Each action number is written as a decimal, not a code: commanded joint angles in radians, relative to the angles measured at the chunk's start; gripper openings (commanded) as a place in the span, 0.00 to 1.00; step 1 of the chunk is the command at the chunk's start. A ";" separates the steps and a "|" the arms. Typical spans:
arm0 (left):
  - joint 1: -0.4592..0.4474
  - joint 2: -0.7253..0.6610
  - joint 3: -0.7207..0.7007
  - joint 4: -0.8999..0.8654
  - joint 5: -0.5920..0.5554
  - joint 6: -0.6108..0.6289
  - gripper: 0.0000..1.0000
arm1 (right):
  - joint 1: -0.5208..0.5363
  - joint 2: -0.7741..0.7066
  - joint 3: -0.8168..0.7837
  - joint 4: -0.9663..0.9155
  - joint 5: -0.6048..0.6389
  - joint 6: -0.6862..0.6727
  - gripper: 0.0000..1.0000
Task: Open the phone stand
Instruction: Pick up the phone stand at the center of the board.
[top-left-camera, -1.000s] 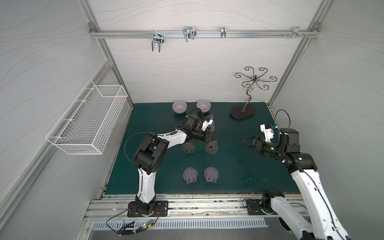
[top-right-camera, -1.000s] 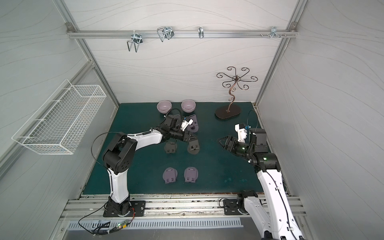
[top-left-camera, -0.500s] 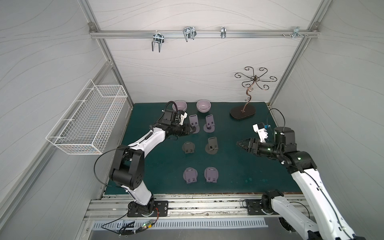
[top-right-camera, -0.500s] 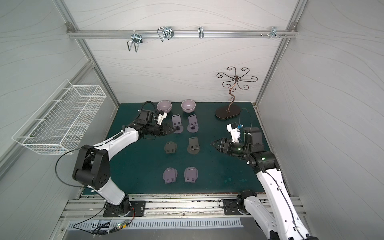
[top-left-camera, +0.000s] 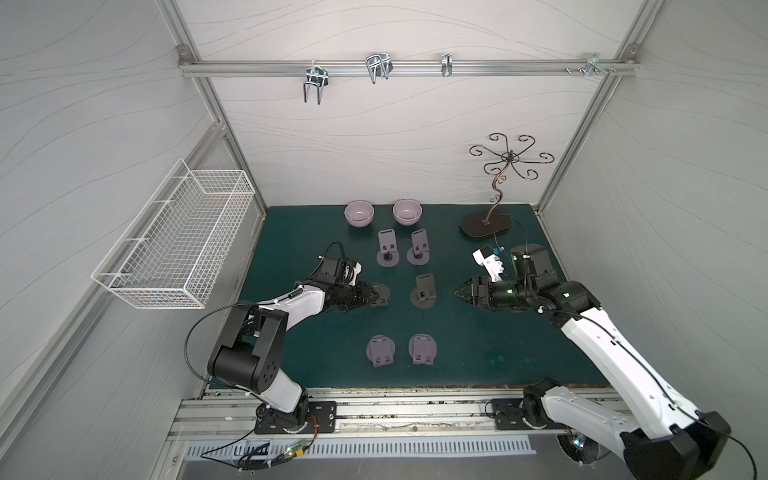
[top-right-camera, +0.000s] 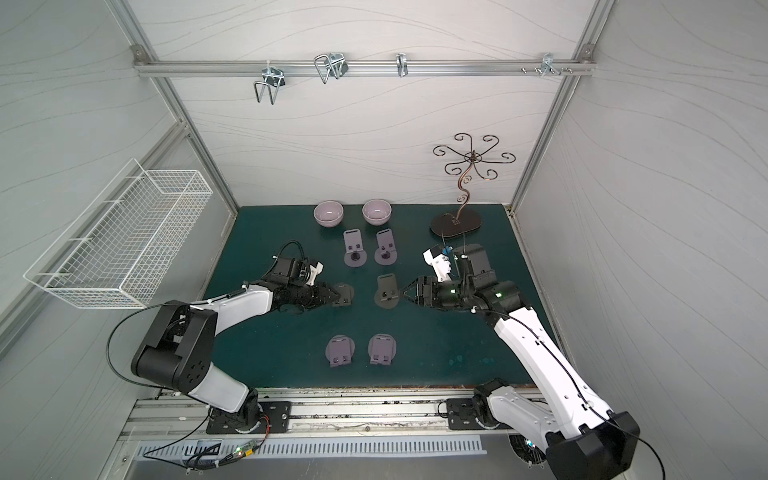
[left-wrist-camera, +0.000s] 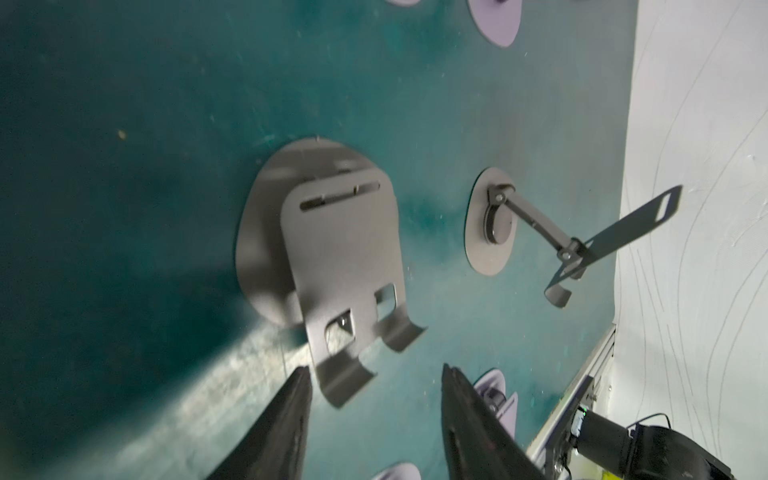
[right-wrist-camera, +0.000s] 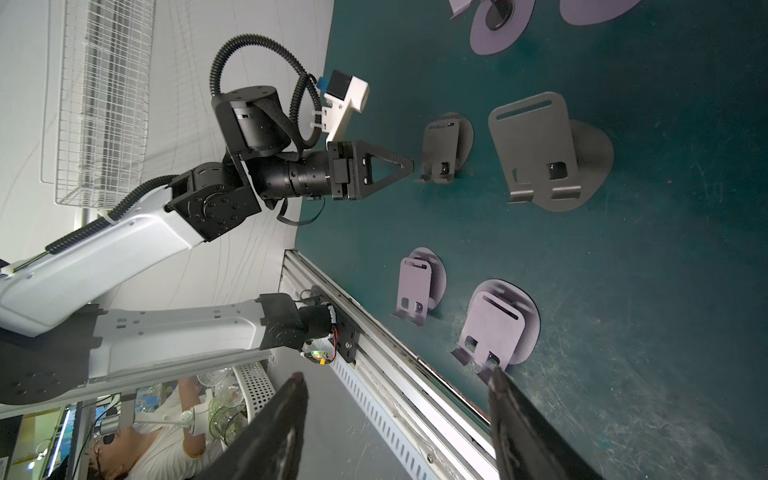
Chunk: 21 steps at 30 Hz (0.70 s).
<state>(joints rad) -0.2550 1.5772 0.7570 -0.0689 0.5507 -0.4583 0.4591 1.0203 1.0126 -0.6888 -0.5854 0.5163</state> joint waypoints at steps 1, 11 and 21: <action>0.014 0.045 -0.001 0.156 0.007 -0.023 0.53 | 0.027 0.013 0.038 0.002 0.024 0.005 0.69; 0.029 0.162 0.031 0.244 0.050 -0.018 0.52 | 0.066 0.068 0.039 0.010 0.053 0.017 0.68; 0.043 0.253 0.072 0.297 0.113 -0.028 0.50 | 0.103 0.133 0.055 0.032 0.065 0.016 0.66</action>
<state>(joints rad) -0.2173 1.7935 0.7982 0.1921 0.6350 -0.4778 0.5495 1.1389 1.0374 -0.6792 -0.5301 0.5308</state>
